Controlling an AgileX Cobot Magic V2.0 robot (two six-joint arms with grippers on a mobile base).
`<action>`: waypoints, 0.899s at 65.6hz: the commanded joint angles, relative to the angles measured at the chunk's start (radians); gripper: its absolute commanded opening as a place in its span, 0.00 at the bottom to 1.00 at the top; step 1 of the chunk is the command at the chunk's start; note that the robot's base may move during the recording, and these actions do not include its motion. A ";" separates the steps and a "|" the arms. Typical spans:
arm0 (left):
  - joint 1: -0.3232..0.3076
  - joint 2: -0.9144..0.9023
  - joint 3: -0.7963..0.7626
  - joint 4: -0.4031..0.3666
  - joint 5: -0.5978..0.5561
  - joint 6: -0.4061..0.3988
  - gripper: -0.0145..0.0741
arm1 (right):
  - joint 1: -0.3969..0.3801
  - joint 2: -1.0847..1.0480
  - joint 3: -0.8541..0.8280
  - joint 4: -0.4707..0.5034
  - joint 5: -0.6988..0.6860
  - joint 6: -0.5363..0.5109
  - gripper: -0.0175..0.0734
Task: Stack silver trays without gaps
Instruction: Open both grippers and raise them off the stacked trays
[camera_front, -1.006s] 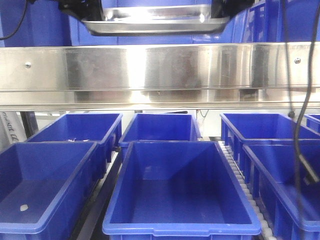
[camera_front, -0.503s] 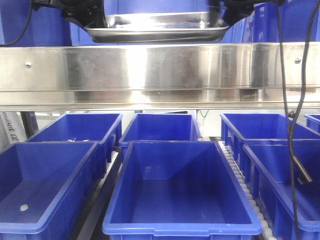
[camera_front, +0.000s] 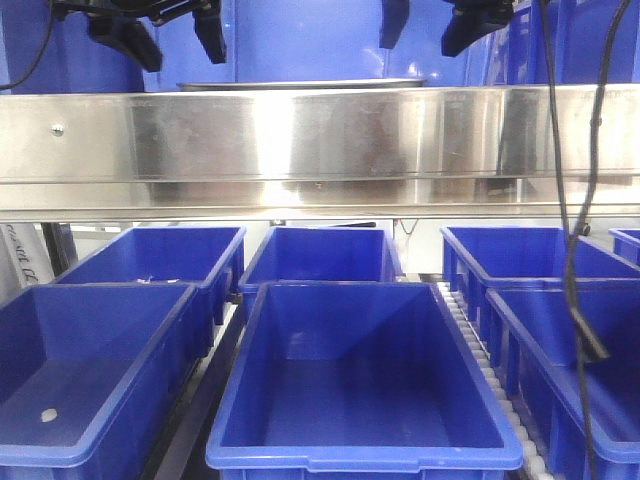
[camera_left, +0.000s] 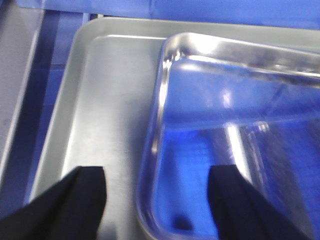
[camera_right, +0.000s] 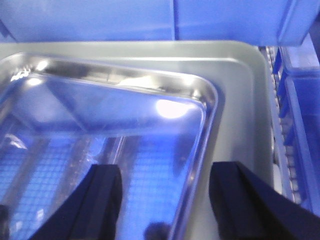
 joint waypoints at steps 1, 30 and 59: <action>0.003 -0.039 -0.008 0.001 0.009 -0.005 0.34 | -0.001 -0.036 -0.009 -0.016 0.006 -0.006 0.40; -0.076 -0.250 0.001 0.008 0.008 -0.005 0.15 | -0.001 -0.270 0.008 -0.008 -0.025 -0.006 0.17; -0.168 -0.546 0.420 -0.011 -0.399 -0.005 0.15 | 0.001 -0.659 0.501 -0.008 -0.406 -0.022 0.17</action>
